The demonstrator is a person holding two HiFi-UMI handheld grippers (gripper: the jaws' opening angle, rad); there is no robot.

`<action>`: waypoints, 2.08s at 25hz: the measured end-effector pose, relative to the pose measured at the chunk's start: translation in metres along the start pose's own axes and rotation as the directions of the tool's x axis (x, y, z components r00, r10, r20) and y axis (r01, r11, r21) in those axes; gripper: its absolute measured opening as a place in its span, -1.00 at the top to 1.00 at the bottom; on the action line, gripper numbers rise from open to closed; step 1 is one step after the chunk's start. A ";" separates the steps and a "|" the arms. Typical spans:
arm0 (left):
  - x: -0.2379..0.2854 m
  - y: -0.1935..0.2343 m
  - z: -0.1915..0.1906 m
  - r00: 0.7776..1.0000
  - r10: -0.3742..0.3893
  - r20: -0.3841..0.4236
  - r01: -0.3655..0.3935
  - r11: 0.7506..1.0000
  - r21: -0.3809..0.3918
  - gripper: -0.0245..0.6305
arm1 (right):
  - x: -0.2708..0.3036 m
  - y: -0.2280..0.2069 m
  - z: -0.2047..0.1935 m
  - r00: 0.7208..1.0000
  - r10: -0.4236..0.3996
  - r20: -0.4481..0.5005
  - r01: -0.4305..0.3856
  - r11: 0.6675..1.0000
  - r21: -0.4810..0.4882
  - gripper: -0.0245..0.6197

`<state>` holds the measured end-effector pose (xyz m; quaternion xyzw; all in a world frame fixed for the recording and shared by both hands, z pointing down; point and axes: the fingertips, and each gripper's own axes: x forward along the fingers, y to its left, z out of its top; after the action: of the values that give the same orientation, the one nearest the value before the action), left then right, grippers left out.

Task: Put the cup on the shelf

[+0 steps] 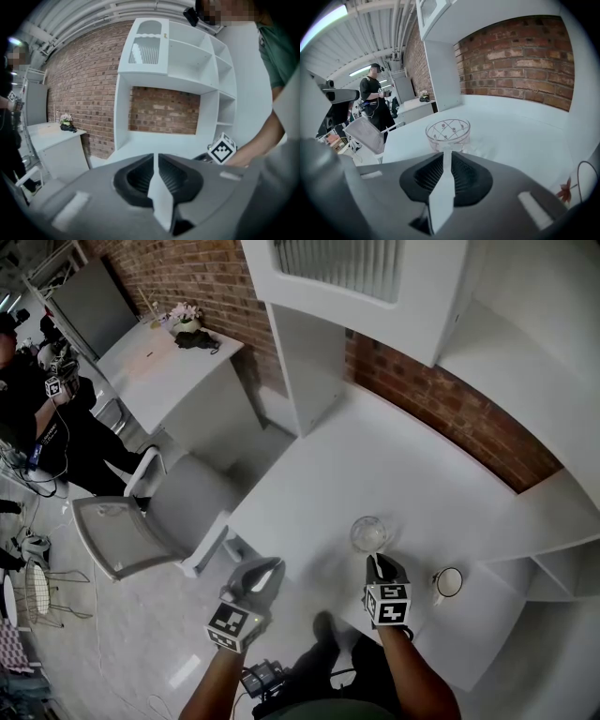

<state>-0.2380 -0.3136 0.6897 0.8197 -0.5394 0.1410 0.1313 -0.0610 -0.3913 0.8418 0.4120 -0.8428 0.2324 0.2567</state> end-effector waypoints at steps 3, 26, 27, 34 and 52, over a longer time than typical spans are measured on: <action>-0.001 0.001 0.003 1.000 -0.004 0.009 0.004 1.000 0.003 0.84 | -0.006 -0.002 0.007 1.000 -0.007 0.020 0.007 1.000 -0.013 0.75; -0.010 -0.006 0.065 0.990 -0.058 0.127 0.053 0.998 0.042 0.84 | -0.104 -0.025 0.111 0.976 -0.095 0.197 0.114 0.989 -0.089 0.75; -0.010 -0.007 0.069 0.989 -0.062 0.132 0.056 0.997 0.045 0.84 | -0.109 -0.026 0.116 0.974 -0.098 0.206 0.119 0.989 -0.091 0.75; -0.011 -0.018 0.105 0.979 -0.090 0.184 0.075 0.993 0.089 0.84 | -0.152 -0.037 0.153 0.954 -0.130 0.270 0.167 0.979 -0.119 0.75; -0.009 -0.057 0.179 0.944 -0.159 0.289 0.109 0.977 0.183 0.84 | -0.276 -0.066 0.228 0.892 -0.197 0.407 0.262 0.959 -0.109 0.75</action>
<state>-0.1727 -0.3500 0.5173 0.8744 -0.4826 0.0488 -0.0113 0.0834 -0.4064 0.5076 0.5248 -0.8383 0.0444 0.1410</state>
